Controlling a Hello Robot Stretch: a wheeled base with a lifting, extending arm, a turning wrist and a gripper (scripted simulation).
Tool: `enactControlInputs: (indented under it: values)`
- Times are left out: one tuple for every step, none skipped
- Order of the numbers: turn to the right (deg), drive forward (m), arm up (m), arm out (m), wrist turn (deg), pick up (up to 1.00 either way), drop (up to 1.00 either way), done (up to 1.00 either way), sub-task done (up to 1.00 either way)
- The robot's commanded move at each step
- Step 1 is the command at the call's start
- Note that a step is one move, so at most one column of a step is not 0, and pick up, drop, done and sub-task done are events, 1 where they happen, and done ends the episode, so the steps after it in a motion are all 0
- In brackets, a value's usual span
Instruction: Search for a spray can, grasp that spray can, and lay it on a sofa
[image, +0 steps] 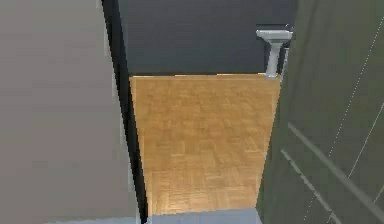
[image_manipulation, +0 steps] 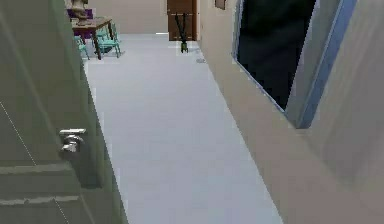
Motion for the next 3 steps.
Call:
enactControlInputs:
  values:
    - [0.0, 1.0, 0.0, 0.0, 0.0, 0.0, 0.0, 0.0, 0.0]
    - [9.0, 0.0, 0.0, 0.0, 0.0, 0.0, 0.0, 0.0, 0.0]
    - [0.0, 0.2, 0.0, 0.0, 0.0, 0.0, 0.0, 0.0, 0.0]
